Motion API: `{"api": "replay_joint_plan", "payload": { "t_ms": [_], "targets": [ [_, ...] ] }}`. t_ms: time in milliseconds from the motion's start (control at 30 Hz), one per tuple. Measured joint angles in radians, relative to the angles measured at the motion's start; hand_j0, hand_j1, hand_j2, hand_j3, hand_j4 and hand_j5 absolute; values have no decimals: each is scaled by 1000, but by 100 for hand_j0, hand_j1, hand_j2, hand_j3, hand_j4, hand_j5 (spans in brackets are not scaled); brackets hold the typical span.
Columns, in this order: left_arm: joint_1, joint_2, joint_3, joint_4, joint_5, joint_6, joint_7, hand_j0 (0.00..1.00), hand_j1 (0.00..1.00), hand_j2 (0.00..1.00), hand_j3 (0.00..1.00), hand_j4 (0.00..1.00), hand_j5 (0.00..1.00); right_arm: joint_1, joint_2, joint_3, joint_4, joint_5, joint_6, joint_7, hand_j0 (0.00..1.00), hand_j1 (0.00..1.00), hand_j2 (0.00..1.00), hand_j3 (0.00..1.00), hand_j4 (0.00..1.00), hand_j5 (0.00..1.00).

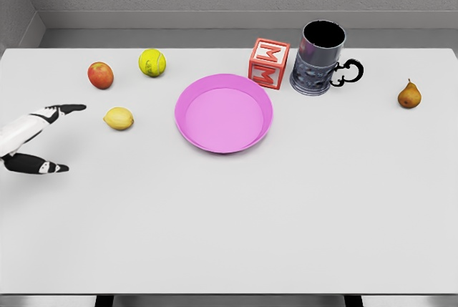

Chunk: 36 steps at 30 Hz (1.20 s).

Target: Put the lemon on the plate with left arm

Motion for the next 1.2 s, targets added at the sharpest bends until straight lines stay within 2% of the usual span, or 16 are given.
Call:
{"api": "replay_joint_plan", "payload": {
  "t_ms": [200,300,333,400,433,467,500,600,767,967,1200],
  "targets": [
    [2,-3,4,-5,-1,0,0,100,100,100,100,100,100,0,0,1,0,0,0,0,100,100,100,100,100,100],
    [-28,-14,13,1,-39,0,0,100,100,100,100,100,100,0,0,2,0,0,0,0,100,100,100,100,100,100],
    [-97,-6,3,20,-63,-3,-1,100,100,100,100,100,100,0,0,2,0,0,0,0,100,100,100,100,100,100],
    [-287,3,-55,94,-121,2,0,100,100,100,100,100,100,0,0,2,0,0,0,0,100,100,100,100,100,100],
    [-322,-4,-93,134,-156,3,1,100,100,100,100,100,100,0,0,2,0,0,0,0,100,100,100,100,100,100],
    [-383,-9,-139,166,-198,2,0,100,100,100,100,100,100,0,0,2,0,0,0,0,100,100,100,100,100,100],
    [-410,-14,-182,201,-229,3,0,100,100,100,100,100,100,0,0,2,0,0,0,0,100,100,100,100,100,100],
    [-454,-18,-288,270,-289,1,0,100,100,100,100,100,100,0,0,2,0,0,0,0,100,100,100,100,100,100],
    [-515,-16,-389,308,-368,0,0,100,100,100,100,100,100,0,0,2,0,0,0,0,100,100,100,100,100,100],
    [-581,-21,-483,322,-433,1,0,100,100,100,100,100,100,0,0,2,0,0,0,0,100,100,100,100,100,100],
    [-588,-30,-557,322,-449,0,0,100,100,100,100,100,100,0,0,1,0,0,0,0,100,100,100,100,100,100]
  ]
}}
